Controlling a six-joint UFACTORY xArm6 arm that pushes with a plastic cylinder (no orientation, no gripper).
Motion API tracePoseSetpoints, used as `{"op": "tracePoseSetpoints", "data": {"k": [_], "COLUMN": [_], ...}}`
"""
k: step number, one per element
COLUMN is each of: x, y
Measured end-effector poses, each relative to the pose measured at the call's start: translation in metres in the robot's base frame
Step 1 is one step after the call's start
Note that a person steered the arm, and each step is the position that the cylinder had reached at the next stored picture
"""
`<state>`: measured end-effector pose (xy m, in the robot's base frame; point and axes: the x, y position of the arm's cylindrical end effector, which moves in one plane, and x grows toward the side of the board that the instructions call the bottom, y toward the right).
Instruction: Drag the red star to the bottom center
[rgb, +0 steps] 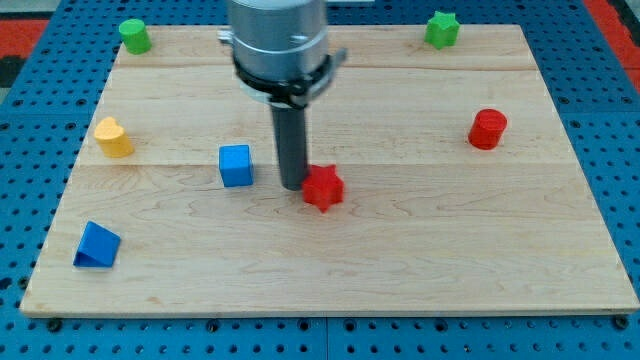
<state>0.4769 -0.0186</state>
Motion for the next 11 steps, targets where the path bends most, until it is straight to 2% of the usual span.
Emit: {"op": "tracePoseSetpoints", "data": {"k": [1,2,3,4,5,6,8,9,10,11], "x": [-0.041,0.007,0.075,0.047,0.014,0.015,0.066,0.049,0.043,0.01], "y": [-0.003,0.022,0.017,-0.014,0.061,0.126,0.03,0.015,-0.111,-0.131]}}
